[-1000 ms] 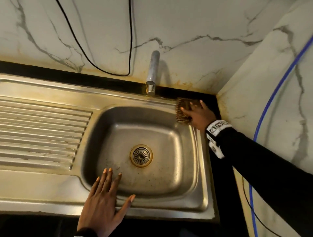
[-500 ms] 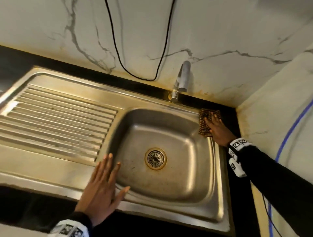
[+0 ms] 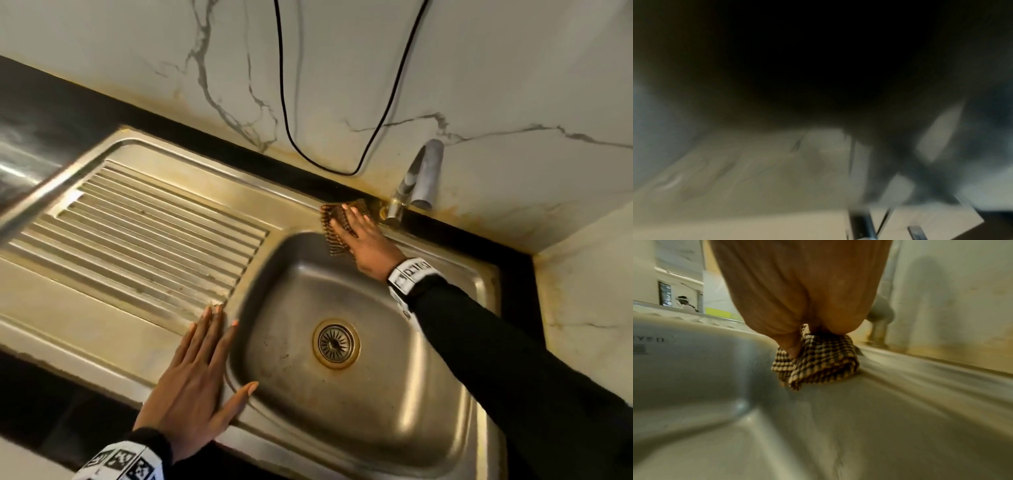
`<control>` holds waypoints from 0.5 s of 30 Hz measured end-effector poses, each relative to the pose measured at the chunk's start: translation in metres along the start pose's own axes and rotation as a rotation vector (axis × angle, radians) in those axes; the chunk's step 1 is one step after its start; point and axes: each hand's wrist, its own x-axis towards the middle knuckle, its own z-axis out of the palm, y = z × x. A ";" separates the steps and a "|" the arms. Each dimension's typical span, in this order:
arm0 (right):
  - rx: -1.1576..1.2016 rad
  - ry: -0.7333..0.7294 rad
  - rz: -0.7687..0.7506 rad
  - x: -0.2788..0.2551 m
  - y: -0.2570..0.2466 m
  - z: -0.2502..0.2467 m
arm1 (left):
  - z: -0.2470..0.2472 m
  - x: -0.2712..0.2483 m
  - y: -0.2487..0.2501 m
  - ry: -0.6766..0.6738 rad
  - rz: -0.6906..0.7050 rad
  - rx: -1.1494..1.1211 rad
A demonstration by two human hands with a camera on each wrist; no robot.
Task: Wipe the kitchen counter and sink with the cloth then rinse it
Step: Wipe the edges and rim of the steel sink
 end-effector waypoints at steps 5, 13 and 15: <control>0.012 -0.095 -0.074 0.099 -0.057 -0.019 | -0.001 0.000 0.001 -0.007 -0.041 0.009; 0.123 0.061 0.209 0.034 -0.016 0.004 | -0.002 -0.001 0.001 -0.024 -0.063 -0.023; 0.147 0.083 0.412 0.017 -0.003 0.010 | -0.003 0.000 0.002 -0.009 -0.069 -0.032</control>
